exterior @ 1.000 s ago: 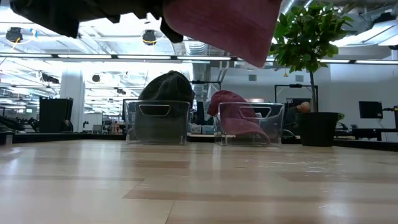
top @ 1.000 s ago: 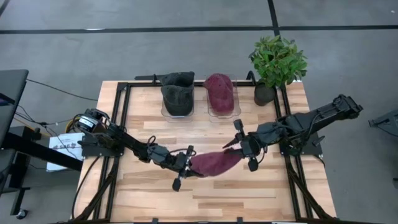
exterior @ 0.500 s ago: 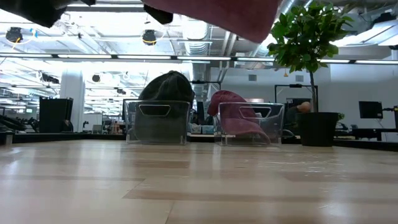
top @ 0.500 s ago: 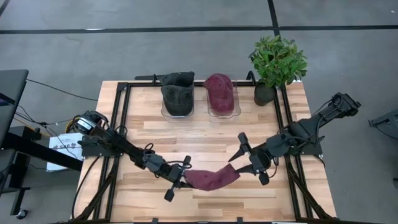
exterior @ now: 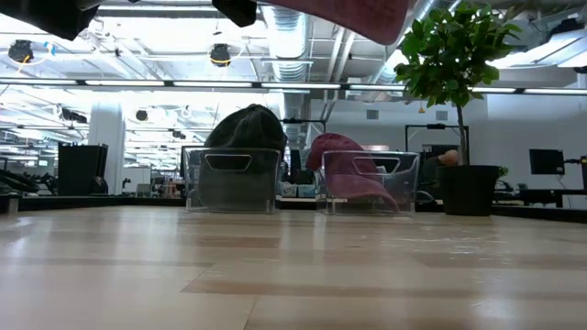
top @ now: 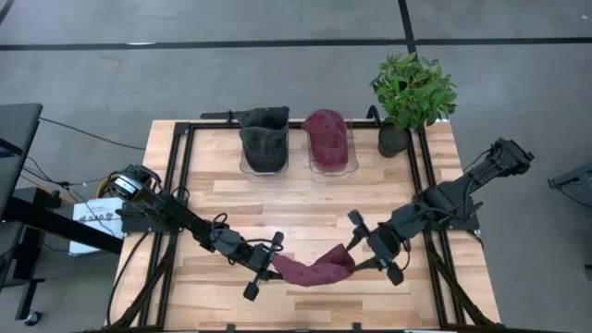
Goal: Pick & Place hat
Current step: Put the red cap into the right transparent bin
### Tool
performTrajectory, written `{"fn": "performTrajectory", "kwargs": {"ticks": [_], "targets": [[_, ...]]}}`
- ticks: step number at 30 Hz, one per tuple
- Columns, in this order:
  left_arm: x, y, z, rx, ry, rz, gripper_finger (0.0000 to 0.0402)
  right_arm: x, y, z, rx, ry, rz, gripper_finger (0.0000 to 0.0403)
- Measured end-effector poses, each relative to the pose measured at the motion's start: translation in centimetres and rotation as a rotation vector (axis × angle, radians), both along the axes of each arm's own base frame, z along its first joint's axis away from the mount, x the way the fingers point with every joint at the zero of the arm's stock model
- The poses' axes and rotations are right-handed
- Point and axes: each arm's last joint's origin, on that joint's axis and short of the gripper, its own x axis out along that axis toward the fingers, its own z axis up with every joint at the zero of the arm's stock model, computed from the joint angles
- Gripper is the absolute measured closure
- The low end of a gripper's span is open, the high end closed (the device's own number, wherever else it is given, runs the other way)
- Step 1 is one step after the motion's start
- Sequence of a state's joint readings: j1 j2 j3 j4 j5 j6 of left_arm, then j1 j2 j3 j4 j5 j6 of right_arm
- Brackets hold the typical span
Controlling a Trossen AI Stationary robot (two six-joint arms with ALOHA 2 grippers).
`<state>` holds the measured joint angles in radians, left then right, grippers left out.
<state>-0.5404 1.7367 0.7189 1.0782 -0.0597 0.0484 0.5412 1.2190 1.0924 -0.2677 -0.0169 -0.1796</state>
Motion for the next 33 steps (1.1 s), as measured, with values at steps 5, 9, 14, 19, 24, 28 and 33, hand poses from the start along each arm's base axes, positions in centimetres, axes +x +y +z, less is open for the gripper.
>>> {"fn": "performTrajectory", "kwargs": {"ticks": [5,9,14,19,24,28,33], "targets": [[0.0,0.0,0.0,-0.001,0.001,0.024,0.038,1.3,1.2,-0.9,0.048,0.008,0.094,0.024],[0.0,0.1,-0.1,0.001,0.006,0.04,0.038,2.5,2.3,-1.9,0.079,0.01,0.193,0.0249],[0.1,0.1,-0.1,0.002,0.007,0.043,0.038,3.0,2.4,-2.3,0.019,-0.033,0.195,0.0261],[0.1,0.1,-0.1,0.001,0.008,0.048,0.038,3.4,1.5,-1.8,-0.085,-0.098,-0.001,0.028],[0.1,0.1,-0.2,0.006,0.015,0.047,0.038,4.0,0.6,-1.2,-0.12,-0.153,-0.085,0.0292],[0.1,0.1,-0.2,0.007,0.017,0.045,0.038,4.4,0.1,-0.9,-0.119,-0.183,-0.133,0.03],[0.1,0.1,-0.2,0.008,0.022,0.045,0.038,4.5,-0.5,-0.9,-0.242,-0.215,-0.263,0.032]]}}
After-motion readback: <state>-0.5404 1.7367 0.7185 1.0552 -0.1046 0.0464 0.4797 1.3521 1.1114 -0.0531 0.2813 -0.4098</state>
